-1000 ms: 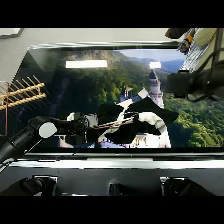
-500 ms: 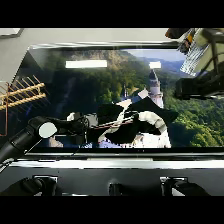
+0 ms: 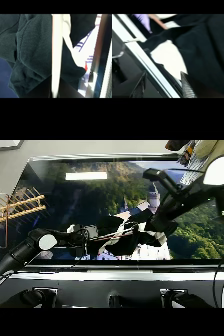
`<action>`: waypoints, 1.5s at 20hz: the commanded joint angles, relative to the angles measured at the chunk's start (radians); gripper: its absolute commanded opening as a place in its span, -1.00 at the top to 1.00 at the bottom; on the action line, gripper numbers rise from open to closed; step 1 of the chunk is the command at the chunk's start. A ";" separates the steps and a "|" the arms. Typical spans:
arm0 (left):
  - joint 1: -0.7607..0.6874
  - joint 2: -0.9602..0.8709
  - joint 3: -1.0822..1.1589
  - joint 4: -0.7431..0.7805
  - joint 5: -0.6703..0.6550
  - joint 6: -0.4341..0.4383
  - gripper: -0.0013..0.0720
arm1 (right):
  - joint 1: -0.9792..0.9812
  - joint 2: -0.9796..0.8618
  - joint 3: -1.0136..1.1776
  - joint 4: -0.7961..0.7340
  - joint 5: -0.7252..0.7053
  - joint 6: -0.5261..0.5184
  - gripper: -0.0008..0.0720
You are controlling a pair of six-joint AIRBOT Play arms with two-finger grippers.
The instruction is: Fold the clothes and pants, and hang the long-sleeved shirts on hangers.
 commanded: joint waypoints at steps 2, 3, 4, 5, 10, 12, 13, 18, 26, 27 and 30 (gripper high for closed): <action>0.000 0.000 0.000 0.001 0.000 -0.001 0.88 | 0.011 -0.006 -0.035 0.008 -0.031 -0.119 -0.38; 0.000 0.000 0.000 0.001 0.000 -0.001 0.88 | 0.011 -0.007 -0.037 -0.005 -0.055 -0.157 -0.38; 0.000 0.000 0.000 0.001 0.000 -0.001 0.88 | 0.011 -0.007 -0.039 -0.008 -0.078 -0.188 -0.38; 0.000 0.000 0.000 0.001 0.000 -0.001 0.88 | 0.011 -0.007 -0.039 -0.008 -0.096 -0.218 -0.38; 0.000 0.000 0.000 0.001 0.000 -0.001 0.88 | 0.011 -0.008 -0.039 -0.009 -0.123 -0.322 -0.38; 0.000 0.000 0.000 0.001 0.000 -0.001 0.88 | 0.011 -0.021 -0.039 -0.003 -0.103 -0.322 -0.38; 0.000 0.000 0.000 0.001 0.000 -0.001 0.88 | 0.011 -0.034 -0.040 0.007 -0.100 -0.322 -0.38; 0.000 0.000 0.000 0.001 0.000 -0.001 0.88 | 0.011 -0.053 -0.114 0.047 -0.080 -0.323 -0.35; 0.000 0.002 0.000 0.001 0.000 -0.002 0.87 | 0.010 -0.045 -0.174 0.043 -0.089 -0.377 0.84; 0.000 0.003 0.001 0.001 0.002 -0.011 0.75 | 0.010 -0.036 -0.174 0.042 -0.095 -0.377 0.85; 0.000 0.008 0.001 0.025 0.044 -0.160 -0.20 | 0.010 0.014 -0.174 -0.037 -0.130 -0.377 0.85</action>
